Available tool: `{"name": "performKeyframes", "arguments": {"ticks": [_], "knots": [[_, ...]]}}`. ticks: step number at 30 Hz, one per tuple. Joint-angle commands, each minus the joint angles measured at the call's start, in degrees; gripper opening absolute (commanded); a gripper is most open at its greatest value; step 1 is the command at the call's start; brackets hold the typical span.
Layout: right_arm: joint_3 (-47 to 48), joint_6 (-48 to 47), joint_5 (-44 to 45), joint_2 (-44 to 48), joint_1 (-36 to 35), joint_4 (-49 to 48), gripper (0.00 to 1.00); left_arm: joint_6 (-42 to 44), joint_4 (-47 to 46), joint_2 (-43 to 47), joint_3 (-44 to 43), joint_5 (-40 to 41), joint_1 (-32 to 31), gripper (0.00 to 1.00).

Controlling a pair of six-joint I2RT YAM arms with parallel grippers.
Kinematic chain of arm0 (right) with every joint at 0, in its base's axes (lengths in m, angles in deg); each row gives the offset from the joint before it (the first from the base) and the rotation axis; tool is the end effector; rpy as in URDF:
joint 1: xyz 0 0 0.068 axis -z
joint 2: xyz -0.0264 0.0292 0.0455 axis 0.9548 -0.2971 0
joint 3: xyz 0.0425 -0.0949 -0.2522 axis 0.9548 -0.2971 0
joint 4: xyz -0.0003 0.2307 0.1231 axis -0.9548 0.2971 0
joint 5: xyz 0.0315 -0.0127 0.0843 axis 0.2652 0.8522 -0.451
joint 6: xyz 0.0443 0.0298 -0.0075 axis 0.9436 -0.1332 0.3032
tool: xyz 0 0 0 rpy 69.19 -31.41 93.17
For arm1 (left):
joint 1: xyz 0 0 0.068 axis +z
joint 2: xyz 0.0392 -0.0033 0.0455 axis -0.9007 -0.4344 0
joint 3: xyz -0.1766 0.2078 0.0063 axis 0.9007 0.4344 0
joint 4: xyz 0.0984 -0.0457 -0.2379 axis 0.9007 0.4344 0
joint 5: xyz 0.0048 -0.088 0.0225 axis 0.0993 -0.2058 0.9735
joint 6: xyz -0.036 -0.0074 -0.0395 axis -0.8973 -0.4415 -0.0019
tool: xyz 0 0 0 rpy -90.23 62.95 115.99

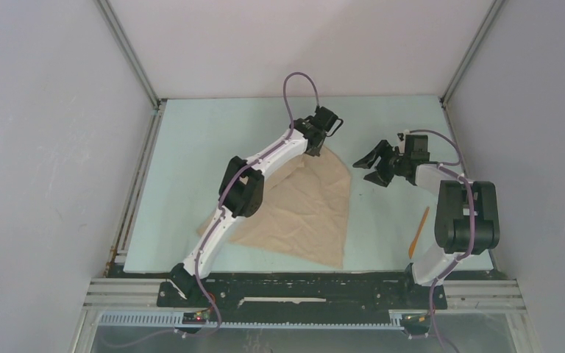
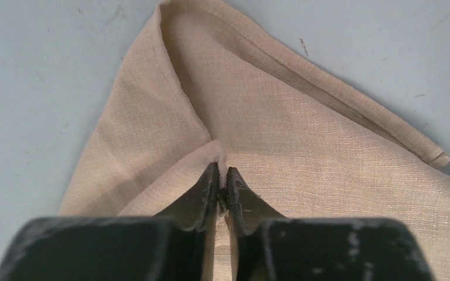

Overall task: Fold the napkin into a case and place the utensils inside
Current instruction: Flatten out the crumpled napkin at the center of the board.

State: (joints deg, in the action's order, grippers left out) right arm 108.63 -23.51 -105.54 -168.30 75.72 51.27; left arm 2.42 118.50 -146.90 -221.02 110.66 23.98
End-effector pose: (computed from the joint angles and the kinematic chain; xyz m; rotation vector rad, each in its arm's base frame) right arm 0.3325 0.0033 0.1721 0.5679 2.3804 1.0208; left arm 0.4308 -0.3482 0.1773 0.4870 2.4322 0.1017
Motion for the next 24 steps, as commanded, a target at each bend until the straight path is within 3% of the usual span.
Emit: {"name": "performKeyframes", "arguments": {"ticks": [1,3,6,10,15,17,19,22,24], "knots": [[-0.2,0.9,0.6,0.8,-0.8,-2.6,0.74,-0.3,-1.0,2.4,1.2,0.5,0.6,0.06],[0.3,0.9,0.7,0.3,-0.8,-2.7,0.74,0.7,-2.1,5.8,3.6,0.7,1.4,0.00],[1.8,0.3,0.7,-1.4,-1.1,-2.3,0.75,1.3,-3.5,13.1,9.1,1.9,4.4,0.00],[5.2,-1.1,-0.2,-5.0,-2.2,-0.3,0.77,2.5,-5.1,21.6,15.8,3.7,12.9,0.00],[7.4,-1.3,-0.5,-8.1,-4.3,-0.6,0.81,6.9,-4.2,23.0,15.3,8.0,23.6,0.00],[8.8,-1.4,-1.6,-9.6,-5.1,-0.3,0.83,6.8,-1.9,20.7,10.9,7.3,26.8,0.14],[8.9,-0.8,-2.8,-10.6,-5.5,-1.3,0.85,7.0,0.2,19.5,7.3,6.7,28.2,0.50],[9.1,-0.6,-2.9,-11.5,-6.0,-2.3,0.87,6.4,0.7,21.6,7.7,8.4,27.3,0.68],[9.3,-0.4,-3.2,-12.4,-6.0,-2.2,0.88,3.9,1.5,24.5,9.9,10.9,26.2,0.74]]}}
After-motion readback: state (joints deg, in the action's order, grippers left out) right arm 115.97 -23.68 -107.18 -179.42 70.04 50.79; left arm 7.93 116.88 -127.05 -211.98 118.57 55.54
